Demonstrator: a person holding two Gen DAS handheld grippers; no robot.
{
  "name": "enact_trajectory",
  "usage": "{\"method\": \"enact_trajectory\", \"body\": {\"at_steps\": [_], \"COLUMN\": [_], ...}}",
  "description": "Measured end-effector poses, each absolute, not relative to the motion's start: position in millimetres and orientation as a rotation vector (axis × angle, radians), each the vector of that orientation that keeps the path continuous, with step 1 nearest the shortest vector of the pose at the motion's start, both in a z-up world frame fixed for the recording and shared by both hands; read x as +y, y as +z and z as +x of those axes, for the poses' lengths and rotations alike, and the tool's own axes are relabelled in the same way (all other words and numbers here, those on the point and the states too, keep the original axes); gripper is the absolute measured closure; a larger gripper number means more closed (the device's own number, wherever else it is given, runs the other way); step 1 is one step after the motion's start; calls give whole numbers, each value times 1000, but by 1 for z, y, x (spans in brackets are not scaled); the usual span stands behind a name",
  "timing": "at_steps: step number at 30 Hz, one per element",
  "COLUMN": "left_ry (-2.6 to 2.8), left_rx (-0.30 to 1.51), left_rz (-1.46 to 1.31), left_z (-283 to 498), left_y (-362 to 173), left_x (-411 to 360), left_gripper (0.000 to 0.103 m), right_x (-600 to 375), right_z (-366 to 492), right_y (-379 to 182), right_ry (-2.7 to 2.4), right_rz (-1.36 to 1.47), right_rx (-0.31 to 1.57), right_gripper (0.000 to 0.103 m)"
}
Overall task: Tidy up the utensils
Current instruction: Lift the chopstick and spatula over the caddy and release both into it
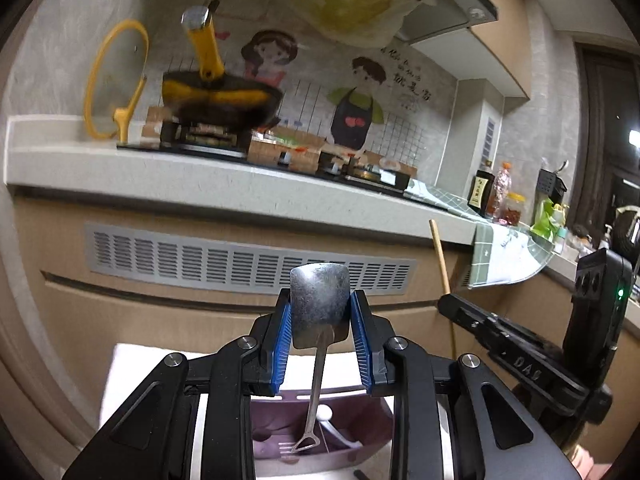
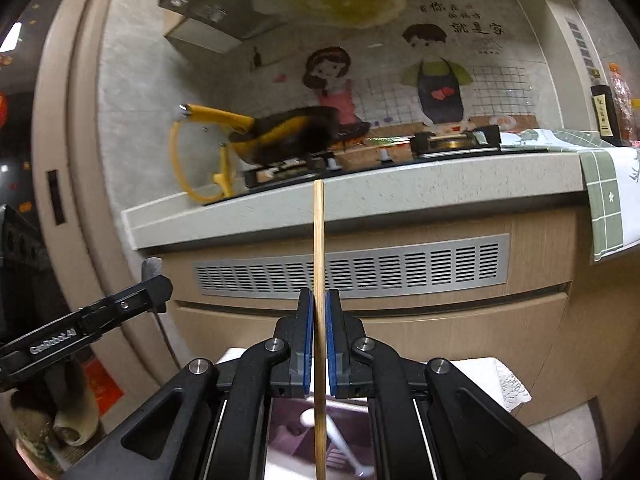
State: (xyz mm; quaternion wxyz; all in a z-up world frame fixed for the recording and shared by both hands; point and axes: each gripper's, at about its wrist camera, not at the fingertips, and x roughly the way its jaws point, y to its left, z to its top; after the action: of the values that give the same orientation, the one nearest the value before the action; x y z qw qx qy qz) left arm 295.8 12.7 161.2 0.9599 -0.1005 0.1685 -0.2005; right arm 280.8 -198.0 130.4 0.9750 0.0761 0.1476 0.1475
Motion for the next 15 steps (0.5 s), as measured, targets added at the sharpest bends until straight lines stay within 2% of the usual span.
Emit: {"method": "enact_trajectory", "body": {"at_steps": [15], "left_ry": [-410], "left_rx": [473], "left_rz": [-211], "left_z": [356], "left_y": [84], "left_x": [-6], "left_gripper": [74], "right_x": [-190], "right_z": [341], "right_y": [63], "right_ry": [240], "right_rz": [109], "right_rx": [370], "right_gripper": [98]}}
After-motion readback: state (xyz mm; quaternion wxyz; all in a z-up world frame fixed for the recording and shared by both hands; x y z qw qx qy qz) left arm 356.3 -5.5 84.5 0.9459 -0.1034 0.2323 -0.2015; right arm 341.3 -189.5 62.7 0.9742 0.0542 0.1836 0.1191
